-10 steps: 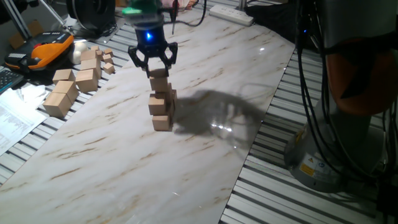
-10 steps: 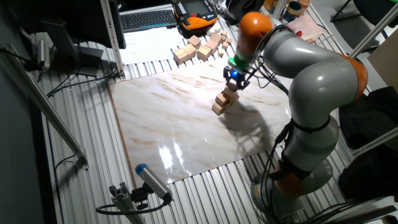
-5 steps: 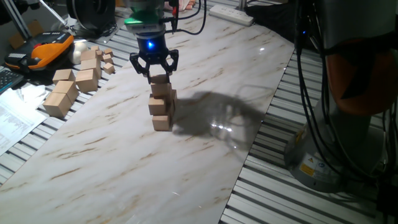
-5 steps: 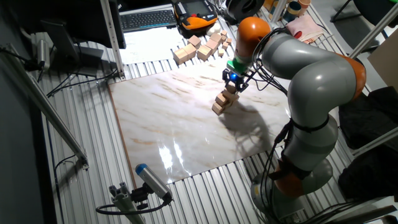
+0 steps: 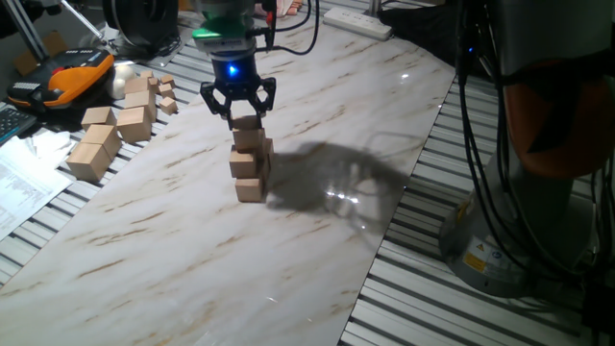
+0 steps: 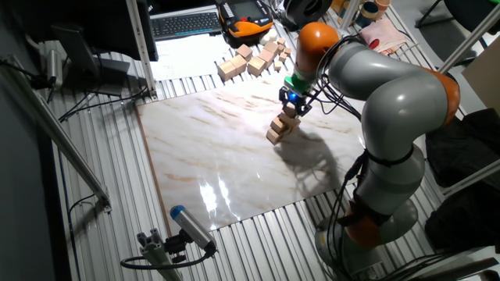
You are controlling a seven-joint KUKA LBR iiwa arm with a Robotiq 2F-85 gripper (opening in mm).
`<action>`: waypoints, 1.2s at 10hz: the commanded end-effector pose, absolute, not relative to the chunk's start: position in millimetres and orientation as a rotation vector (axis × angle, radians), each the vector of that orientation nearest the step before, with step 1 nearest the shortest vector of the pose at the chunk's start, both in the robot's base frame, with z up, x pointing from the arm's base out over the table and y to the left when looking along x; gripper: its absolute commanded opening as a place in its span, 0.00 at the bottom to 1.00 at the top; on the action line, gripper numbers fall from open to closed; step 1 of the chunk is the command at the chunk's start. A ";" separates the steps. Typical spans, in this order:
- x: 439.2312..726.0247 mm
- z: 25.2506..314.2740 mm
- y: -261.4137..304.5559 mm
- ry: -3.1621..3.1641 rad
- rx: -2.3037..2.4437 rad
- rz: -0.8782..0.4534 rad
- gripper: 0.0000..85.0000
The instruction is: Stack the blocks into a pyramid shape
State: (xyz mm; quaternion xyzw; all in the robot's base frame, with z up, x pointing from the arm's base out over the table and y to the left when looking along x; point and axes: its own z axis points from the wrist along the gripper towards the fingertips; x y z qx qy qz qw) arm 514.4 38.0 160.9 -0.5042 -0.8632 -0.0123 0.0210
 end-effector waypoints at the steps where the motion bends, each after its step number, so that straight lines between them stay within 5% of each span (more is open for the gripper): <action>1: 514.4 160.7 38.1 -2.675 -1.566 -0.038 0.20; 2: 514.3 160.3 38.3 -2.676 -1.569 -0.025 0.40; 8: 514.2 159.8 39.0 -2.674 -1.593 0.004 0.40; 9: 514.2 159.8 39.2 -2.674 -1.593 0.000 0.60; 11: 514.4 159.7 39.3 -2.673 -1.593 -0.008 0.60; 12: 514.6 159.5 39.4 -2.673 -1.593 -0.008 0.80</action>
